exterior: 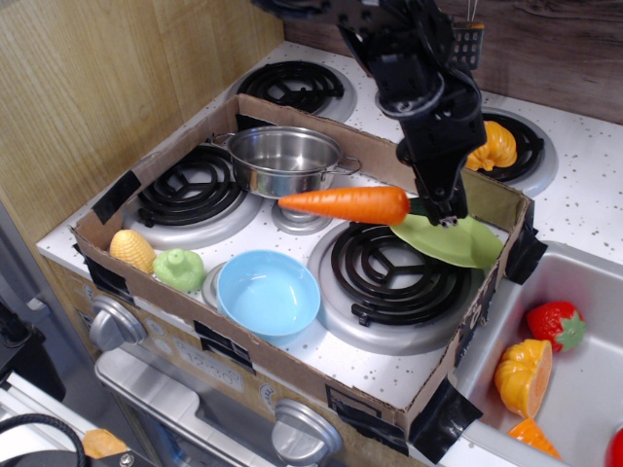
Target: Put carrot on plate
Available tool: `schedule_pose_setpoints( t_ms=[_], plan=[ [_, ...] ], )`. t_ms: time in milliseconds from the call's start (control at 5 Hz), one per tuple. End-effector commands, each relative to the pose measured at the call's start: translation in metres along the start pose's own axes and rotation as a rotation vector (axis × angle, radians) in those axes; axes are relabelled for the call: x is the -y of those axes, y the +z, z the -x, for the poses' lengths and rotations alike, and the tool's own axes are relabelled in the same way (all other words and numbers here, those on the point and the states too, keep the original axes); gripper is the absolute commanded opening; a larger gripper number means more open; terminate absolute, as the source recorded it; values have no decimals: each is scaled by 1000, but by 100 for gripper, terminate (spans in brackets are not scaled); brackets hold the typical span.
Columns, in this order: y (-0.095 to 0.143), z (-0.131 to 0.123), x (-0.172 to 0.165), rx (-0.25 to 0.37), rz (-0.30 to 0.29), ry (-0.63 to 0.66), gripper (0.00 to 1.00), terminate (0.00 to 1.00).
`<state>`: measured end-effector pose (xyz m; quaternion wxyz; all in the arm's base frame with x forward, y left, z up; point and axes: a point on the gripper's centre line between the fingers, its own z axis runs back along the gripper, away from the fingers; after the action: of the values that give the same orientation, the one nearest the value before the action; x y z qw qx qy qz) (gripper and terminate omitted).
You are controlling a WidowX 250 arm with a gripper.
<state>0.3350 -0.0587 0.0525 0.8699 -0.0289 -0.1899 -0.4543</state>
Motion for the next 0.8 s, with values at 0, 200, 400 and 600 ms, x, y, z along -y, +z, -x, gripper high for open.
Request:
schedule_pose_setpoints(
  t_ms=[0,200,400,600],
  plan=[
    [-14,-28,-5,61,-27,29,0,0],
    [-16,-32,1,100,-86,55,100,0],
    [5,-38,5,55,-221,54,100,0],
    [51,-48,6,-24,-290,57,100,0]
  ],
)
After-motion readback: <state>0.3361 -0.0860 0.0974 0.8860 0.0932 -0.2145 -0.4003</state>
